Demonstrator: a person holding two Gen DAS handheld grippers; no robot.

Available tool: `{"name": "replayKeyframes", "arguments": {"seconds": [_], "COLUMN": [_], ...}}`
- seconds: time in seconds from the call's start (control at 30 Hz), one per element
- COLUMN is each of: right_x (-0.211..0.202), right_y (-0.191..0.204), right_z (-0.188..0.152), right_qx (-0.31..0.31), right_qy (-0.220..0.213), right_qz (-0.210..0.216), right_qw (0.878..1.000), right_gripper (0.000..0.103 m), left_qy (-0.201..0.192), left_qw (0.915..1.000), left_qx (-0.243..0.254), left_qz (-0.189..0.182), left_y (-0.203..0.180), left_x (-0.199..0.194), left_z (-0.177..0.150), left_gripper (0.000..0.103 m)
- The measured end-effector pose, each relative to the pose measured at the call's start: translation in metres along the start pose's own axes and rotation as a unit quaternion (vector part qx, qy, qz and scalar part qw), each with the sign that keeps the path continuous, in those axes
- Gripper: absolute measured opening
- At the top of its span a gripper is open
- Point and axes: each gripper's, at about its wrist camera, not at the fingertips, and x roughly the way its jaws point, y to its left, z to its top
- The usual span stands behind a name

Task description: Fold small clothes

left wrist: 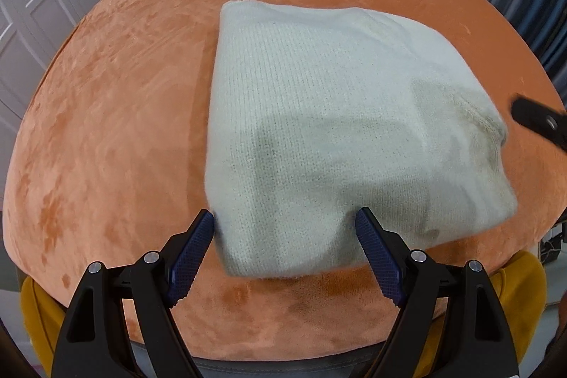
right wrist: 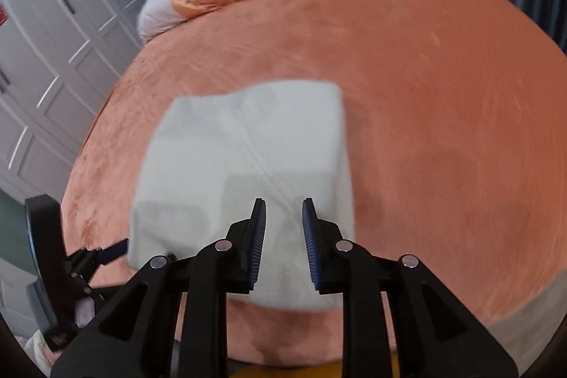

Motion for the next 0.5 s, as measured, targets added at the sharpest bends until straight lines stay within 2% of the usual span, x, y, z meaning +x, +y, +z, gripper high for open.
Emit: {"name": "replayKeyframes", "arguments": {"seconds": [0.1, 0.17, 0.23, 0.3, 0.4, 0.5], "right_x": [0.05, 0.065, 0.05, 0.025, -0.004, -0.014], "right_y": [-0.008, -0.014, -0.015, -0.014, -0.016, -0.016], "right_z": [-0.004, -0.005, 0.001, -0.001, -0.02, -0.046], "right_qx": [-0.003, 0.007, 0.026, 0.038, 0.045, 0.058], "right_qy": [0.057, 0.061, 0.061, 0.038, 0.013, 0.016], "right_qz": [-0.033, -0.032, -0.024, -0.008, -0.003, 0.0], "right_qw": [0.998, 0.998, 0.998, 0.999, 0.999, 0.998], "right_gripper": [0.02, 0.02, 0.021, 0.023, 0.025, 0.027], "left_qy": [-0.001, 0.001, -0.003, -0.003, 0.004, 0.006], "left_qw": [1.0, 1.0, 1.0, 1.0, 0.9999, 0.9992], "left_qx": [0.0, 0.0, 0.003, 0.005, -0.007, -0.022], "left_qz": [0.001, 0.0, 0.002, 0.002, -0.012, -0.034], "left_y": [0.0, 0.0, 0.001, 0.002, 0.006, 0.01], "left_x": [-0.001, 0.0, 0.0, 0.002, 0.005, 0.002], "left_z": [-0.001, -0.001, -0.001, -0.002, -0.004, -0.005], "left_gripper": [0.08, 0.08, 0.08, 0.083, 0.083, 0.083]}}
